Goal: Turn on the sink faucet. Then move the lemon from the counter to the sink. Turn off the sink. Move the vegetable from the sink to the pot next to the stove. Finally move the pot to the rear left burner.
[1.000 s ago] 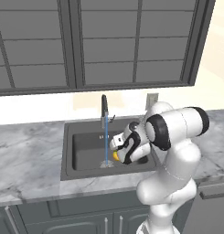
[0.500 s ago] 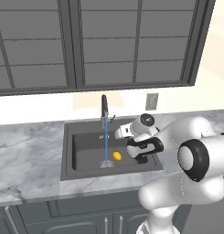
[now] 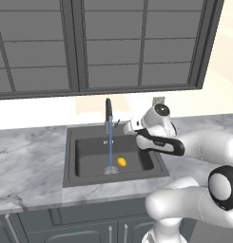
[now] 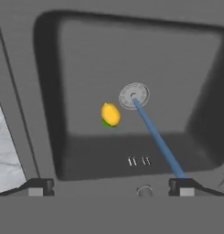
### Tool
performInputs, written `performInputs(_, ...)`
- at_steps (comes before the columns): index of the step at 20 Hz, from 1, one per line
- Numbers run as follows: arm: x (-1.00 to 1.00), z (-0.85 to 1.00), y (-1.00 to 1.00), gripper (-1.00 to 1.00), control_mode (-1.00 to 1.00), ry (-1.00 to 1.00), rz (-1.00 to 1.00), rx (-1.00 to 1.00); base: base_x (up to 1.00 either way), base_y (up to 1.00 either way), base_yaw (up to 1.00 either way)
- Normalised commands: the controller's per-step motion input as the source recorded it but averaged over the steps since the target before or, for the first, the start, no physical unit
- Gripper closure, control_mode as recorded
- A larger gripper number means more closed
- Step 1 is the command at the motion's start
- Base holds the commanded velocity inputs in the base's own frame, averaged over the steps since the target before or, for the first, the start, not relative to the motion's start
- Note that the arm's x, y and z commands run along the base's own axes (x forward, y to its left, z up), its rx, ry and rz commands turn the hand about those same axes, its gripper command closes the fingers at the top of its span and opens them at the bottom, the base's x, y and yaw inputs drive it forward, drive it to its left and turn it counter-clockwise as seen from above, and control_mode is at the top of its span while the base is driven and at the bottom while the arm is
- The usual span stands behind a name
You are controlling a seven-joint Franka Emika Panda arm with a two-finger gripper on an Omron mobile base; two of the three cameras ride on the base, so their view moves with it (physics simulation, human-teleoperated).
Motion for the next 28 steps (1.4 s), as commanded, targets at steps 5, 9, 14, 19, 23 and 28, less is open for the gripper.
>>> performInputs(5,-0.14,0.0,-0.13,-1.0,-1.0,0.24,-0.21,0.21,0.0,0.0,0.0)
performInputs(9,-0.13,-0.04,-0.02,-1.0,-1.0,0.2,-0.22,0.24,0.0,0.0,0.0)
performInputs(14,-0.06,-0.39,0.0,-1.0,-1.0,0.05,-0.11,0.3,0.0,0.0,0.0)
performInputs(19,0.02,-0.14,0.0,-1.0,-1.0,0.03,-0.14,0.42,0.0,0.0,0.0)
performInputs(23,0.28,0.04,0.0,-1.0,-1.0,0.12,-0.23,0.42,0.0,0.0,0.0)
performInputs(28,0.24,-0.01,-0.07,-1.0,-1.0,0.17,-0.18,0.32,0.0,0.0,0.0)
